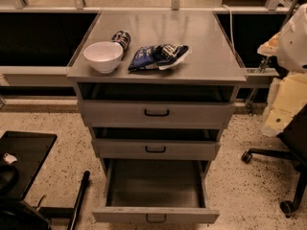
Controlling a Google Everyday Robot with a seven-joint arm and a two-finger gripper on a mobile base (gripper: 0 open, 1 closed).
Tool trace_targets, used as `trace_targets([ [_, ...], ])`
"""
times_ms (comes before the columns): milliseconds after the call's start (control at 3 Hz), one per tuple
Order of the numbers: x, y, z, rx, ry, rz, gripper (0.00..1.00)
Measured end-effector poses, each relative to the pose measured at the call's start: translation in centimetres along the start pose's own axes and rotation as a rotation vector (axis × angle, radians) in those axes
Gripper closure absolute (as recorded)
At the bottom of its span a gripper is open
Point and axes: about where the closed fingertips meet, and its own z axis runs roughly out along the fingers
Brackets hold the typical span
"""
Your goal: Place blue chip bag into bottom drawer
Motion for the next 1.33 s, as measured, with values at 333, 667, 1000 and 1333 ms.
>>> trace_targets([
  [333,0.0,0.0,0.0,0.000,0.000,0.000,0.00],
  [667,-0.1,-0.2,0.1,-0.008,-0.032,0.002,0.00],
  [1000,-1.4,-2.0,2.4,-0.072,-0.155,-0.035,0.00],
  [1333,-5.4,-4.6,7.4,-0.179,-0.286,-0.107,0.00],
])
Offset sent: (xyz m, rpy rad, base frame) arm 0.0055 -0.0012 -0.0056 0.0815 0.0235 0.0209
